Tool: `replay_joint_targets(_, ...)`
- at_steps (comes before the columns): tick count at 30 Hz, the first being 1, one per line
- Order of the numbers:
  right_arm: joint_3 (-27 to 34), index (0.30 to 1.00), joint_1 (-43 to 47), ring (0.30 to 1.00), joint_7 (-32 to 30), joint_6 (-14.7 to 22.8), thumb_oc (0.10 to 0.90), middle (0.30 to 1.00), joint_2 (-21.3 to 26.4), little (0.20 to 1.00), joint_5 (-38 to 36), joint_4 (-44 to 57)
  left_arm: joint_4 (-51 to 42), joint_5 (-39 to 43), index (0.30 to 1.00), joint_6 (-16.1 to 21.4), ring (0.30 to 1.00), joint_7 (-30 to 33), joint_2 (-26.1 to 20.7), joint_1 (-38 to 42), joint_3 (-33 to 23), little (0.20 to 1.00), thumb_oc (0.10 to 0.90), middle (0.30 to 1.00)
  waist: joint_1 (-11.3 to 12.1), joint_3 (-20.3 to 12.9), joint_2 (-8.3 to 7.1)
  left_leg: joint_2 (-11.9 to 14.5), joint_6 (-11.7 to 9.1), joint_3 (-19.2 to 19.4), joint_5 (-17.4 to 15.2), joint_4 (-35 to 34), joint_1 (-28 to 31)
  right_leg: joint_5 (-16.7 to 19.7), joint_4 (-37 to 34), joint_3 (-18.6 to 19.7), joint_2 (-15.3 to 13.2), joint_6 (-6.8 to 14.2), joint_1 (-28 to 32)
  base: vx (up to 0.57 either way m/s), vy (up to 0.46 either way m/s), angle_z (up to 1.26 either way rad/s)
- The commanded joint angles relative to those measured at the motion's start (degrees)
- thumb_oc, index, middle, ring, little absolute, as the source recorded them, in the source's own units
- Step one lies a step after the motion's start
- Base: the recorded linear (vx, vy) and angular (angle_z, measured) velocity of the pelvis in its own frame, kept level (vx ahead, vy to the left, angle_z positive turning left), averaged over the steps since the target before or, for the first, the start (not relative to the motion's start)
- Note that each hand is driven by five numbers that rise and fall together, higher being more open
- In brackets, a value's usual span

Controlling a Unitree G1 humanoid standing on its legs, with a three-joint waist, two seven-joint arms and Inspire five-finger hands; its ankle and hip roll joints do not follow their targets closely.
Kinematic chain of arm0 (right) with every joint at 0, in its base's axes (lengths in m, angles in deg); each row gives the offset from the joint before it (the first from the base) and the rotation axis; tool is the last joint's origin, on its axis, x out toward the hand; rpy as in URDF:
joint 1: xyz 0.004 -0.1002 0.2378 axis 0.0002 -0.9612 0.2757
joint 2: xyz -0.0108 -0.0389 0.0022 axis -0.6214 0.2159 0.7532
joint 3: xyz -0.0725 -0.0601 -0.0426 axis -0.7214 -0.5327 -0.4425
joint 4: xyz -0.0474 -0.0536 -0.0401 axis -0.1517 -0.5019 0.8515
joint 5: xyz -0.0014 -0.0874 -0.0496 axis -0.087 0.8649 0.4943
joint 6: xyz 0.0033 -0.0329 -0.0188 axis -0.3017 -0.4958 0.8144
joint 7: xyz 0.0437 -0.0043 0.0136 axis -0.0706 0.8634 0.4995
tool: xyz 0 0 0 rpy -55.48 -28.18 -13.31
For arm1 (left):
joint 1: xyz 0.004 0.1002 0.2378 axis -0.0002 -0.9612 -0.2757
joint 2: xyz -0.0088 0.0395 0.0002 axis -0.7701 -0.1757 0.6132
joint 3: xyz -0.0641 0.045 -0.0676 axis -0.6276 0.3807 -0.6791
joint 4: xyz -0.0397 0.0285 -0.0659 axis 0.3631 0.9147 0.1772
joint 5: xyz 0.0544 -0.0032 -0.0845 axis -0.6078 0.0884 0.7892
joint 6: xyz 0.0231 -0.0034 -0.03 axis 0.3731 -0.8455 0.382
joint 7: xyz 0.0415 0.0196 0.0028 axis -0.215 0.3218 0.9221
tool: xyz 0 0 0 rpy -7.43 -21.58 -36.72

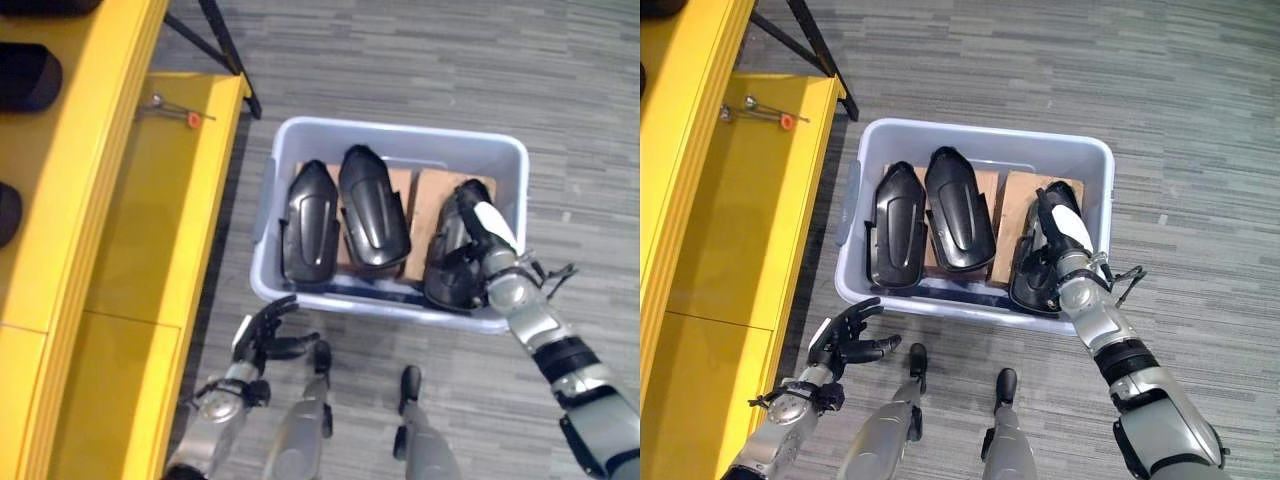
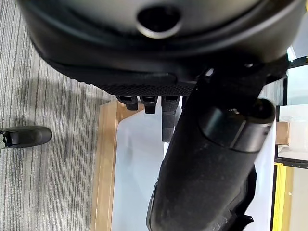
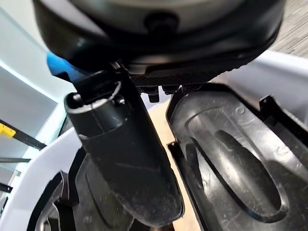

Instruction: Move parts from the plastic box to the shelf.

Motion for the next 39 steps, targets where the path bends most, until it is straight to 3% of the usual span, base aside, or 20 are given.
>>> replay_joint_targets(1, -2.3, 1.0, 10.5, 1.0, -1.2, 2.2, 0.9, 1.0, 5.4, 1.0, 3.9, -0.3, -1.2, 1.0, 1.0, 0.2, 1.0, -1.3, 1.4, 0.5, 5.6, 1.0, 0.9, 1.0, -0.4, -2.3, -0.25, 5.1, -4.4, -3.0, -0.9, -0.1, 1.0, 2.7, 1.9, 0.1, -2.5, 0.7, -2.6, -0.04, -0.029, 0.07)
replay_joint_targets(15, -5.3, 1.0, 17.2, 1.0, -2.4, 1.8, 0.9, 1.0, 7.0, 1.0, 2.1, -14.9, -1.8, 2.3, 1.0, 0.7, 1.0, 0.2, 1.3, 1.2, 6.5, 1.0, 0.9, 1.0, 0.2, 0.0, 0.7, 5.4, -4.7, -3.2, 0.0, -0.1, -2.3, 2.8, 3.8, 0.1, -2.2, 0.5, -7.0, -0.01, -0.003, 0.02)
replay_joint_targets(24, -4.4, 1.0, 18.8, 1.0, -4.3, 0.7, 0.9, 1.0, 7.8, 1.0, 2.8, -17.7, -1.8, 2.7, 1.0, 0.8, 1.0, 1.4, 1.8, 2.0, 6.5, 1.0, 0.9, 1.0, -0.5, 0.9, 0.83, 5.6, -4.9, -3.0, 0.1, -0.1, -3.3, 2.7, 4.7, 0.4, -1.8, 0.3, -8.8, 0.0, -0.001, -0.02)
replay_joint_targets(33, -11.1, 1.0, 24.4, 1.0, -3.6, 0.9, 0.9, 1.0, 8.6, 1.0, 9.2, -24.2, -2.7, 2.9, 1.0, 1.3, 1.0, 1.6, 1.5, 2.9, 7.3, 1.0, 0.9, 1.0, 0.2, 1.9, 1.85, 5.5, -5.0, -3.3, 0.6, -0.1, -5.3, 2.5, 6.0, 0.4, -1.6, 0.2, -11.5, 0.0, -0.001, 0.0)
replay_joint_targets(39, -13.4, 1.0, 29.0, 1.0, -3.1, 1.6, 0.9, 1.0, 9.5, 1.0, 8.7, -27.3, -2.6, 2.8, 1.0, 1.6, 1.0, 1.7, 1.2, 3.9, 8.2, 1.0, 0.9, 1.0, 1.2, 1.8, 2.62, 5.4, -5.1, -3.9, 1.0, -0.1, -6.7, 1.8, 7.3, -0.1, -1.3, -0.1, -13.0, 0.0, -0.003, 0.01)
